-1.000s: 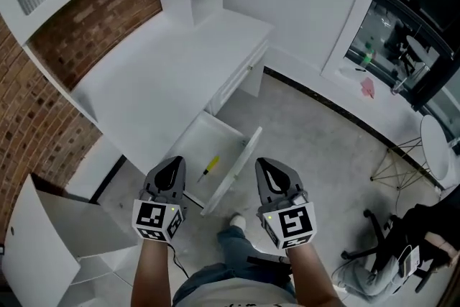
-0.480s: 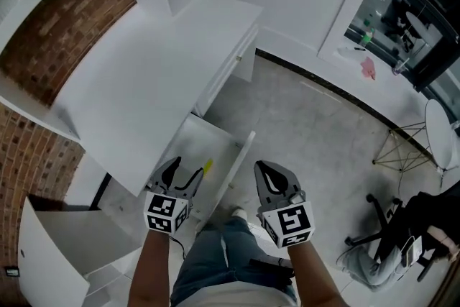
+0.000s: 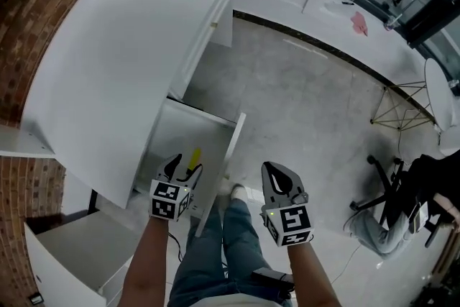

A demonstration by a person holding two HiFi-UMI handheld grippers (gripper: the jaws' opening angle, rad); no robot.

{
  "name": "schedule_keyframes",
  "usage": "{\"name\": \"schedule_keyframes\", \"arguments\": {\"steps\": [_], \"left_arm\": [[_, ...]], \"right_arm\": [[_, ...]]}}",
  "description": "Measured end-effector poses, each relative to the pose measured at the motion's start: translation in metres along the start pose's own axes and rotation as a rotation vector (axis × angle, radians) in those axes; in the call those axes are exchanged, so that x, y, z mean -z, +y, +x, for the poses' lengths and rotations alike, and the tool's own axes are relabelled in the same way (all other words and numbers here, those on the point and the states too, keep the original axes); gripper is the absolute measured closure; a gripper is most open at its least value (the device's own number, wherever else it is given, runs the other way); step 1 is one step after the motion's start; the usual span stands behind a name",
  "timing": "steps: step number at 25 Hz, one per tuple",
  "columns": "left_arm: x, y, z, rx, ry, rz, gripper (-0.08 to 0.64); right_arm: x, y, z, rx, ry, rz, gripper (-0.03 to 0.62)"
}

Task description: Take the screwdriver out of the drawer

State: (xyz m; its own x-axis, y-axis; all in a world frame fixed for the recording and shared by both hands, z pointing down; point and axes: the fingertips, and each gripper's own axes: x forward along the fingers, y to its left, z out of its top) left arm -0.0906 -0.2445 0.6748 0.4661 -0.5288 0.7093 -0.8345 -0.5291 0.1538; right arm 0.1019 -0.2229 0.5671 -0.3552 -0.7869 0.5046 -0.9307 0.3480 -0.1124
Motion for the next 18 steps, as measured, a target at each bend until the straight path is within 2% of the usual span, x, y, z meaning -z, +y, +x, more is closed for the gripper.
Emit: {"name": "schedule_keyframes", "arguments": {"steps": [3,6,9,13,16,18], "left_arm": [[0.031,0.007,0.024,0.017,0.095,0.005,0.290],[0.062,0.016,0.049,0.015,0.184,0.046,0.315],[0.085,0.024,0.068,0.004,0.252,0.051,0.350],[0.099,0.031,0.091,-0.018,0.296,0.072,0.378],[0.106,0.032,0.093,-0.050,0.327,0.080,0.470],[0.107,0.031,0.093,-0.052,0.338,0.069,0.483]], "right_arm": [[0.028,-0.001,0.008,0.030,0.049,0.029,0.581],[0.050,-0.003,0.014,0.058,0.088,0.044,0.581],[0.062,-0.007,0.018,0.096,0.096,0.070,0.581],[0.073,-0.011,0.020,0.126,0.117,0.089,0.581],[0.079,-0.012,0.019,0.133,0.133,0.092,0.581],[0.079,-0.013,0.018,0.138,0.132,0.090,0.581]]}}
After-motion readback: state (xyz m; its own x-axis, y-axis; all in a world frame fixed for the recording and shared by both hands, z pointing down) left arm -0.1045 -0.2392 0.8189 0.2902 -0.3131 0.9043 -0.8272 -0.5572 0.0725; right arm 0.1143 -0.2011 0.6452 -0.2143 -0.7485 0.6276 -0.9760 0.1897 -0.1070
